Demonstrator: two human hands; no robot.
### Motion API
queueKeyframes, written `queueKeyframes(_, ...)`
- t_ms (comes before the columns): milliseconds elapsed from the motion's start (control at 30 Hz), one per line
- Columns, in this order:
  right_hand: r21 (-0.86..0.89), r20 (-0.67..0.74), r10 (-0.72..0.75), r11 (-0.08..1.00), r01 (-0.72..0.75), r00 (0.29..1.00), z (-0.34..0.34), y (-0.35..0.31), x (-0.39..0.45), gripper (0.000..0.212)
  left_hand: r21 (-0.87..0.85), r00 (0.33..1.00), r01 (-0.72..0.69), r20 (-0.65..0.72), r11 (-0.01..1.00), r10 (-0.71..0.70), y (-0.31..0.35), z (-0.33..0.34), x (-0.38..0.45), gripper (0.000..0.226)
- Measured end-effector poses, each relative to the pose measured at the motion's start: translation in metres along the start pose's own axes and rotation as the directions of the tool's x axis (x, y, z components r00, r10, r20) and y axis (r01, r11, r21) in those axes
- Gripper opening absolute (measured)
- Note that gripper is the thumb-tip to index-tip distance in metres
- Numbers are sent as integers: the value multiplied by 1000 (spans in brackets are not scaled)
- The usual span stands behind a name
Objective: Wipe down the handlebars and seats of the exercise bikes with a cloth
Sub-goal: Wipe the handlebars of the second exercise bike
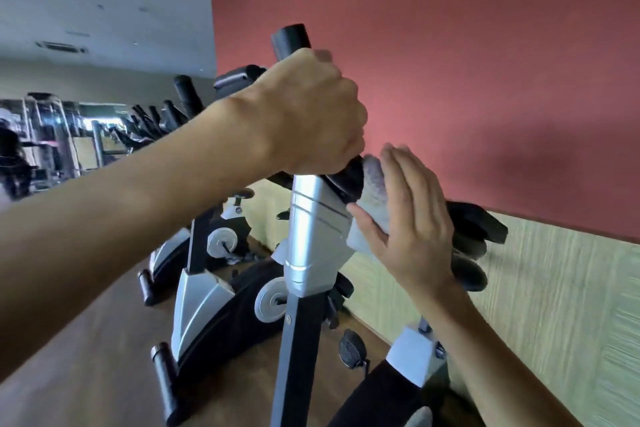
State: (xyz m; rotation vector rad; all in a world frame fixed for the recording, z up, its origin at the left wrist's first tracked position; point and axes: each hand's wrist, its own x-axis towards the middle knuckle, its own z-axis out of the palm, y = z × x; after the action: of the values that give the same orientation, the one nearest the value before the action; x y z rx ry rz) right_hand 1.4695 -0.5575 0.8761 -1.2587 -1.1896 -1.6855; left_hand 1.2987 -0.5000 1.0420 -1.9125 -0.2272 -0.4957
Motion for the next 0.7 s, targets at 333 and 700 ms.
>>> queueKeyframes(333, -191, -333, -185, 974, 126, 925, 33, 1, 8, 58, -60, 891, 286, -351, 956, -289, 33, 38, 0, 55)
queueKeyframes(700, -390, -455, -363, 902, 184, 813, 41, 58, -39, 51, -288, 616, 317, -662, 903, -427, 89, 87, 1, 44)
